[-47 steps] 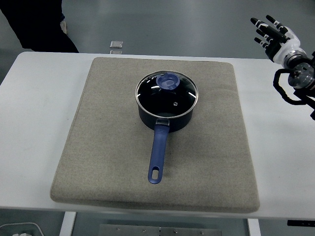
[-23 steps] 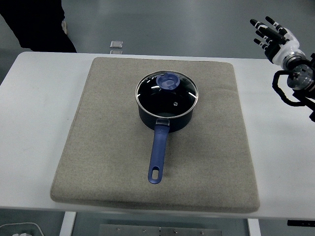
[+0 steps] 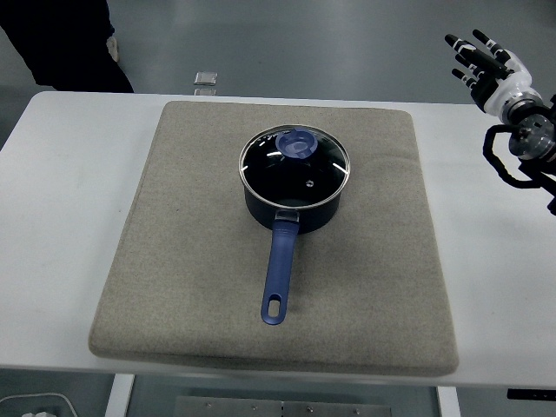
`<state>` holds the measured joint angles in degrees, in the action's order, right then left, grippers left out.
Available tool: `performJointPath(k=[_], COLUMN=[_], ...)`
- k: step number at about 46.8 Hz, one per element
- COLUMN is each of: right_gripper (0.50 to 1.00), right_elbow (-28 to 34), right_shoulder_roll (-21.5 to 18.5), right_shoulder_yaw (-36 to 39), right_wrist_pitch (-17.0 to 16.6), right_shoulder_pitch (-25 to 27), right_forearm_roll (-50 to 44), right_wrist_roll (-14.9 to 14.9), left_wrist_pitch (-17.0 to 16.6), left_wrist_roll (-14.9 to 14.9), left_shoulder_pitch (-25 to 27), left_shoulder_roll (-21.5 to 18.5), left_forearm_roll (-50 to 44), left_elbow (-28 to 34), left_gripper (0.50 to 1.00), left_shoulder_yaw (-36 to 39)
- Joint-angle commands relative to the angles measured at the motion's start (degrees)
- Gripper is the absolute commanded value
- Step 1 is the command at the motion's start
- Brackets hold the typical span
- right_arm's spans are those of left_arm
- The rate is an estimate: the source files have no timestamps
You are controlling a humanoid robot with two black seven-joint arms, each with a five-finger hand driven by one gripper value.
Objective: Lift the pot lid and place it to the right of the pot.
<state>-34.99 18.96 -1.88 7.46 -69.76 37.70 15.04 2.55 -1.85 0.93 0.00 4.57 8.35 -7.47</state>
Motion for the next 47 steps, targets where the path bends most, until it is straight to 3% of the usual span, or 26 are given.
performJointPath(k=[1,42,47], right_gripper=[0.919,0.919,0.919], right_elbow=[0.0,3.3,3.7], right_shoulder_roll=[0.0,-0.9,-0.5], right_shoulder_yaw=[-0.1,-0.3,-0.4], right_wrist_pitch=[-0.2,-0.3,-0.5], right_shoulder_pitch=[0.2,1.6,1.0], right_forearm_roll=[0.0,-1.1,-4.8], right_wrist_roll=[0.1,0.2,-0.2], left_wrist_pitch=[0.0,0.0,0.0], left_wrist_roll=[0.0,0.0,0.0], left_shoulder_pitch=[-0.1,-0.1,-0.1], left_shoulder_roll=[0.0,0.0,0.0], left_forearm_roll=[0.0,0.0,0.0], left_elbow=[0.0,0.0,0.0], left_gripper=[1.0,1.0,1.0], left_shoulder_yaw=[0.0,0.0,0.0])
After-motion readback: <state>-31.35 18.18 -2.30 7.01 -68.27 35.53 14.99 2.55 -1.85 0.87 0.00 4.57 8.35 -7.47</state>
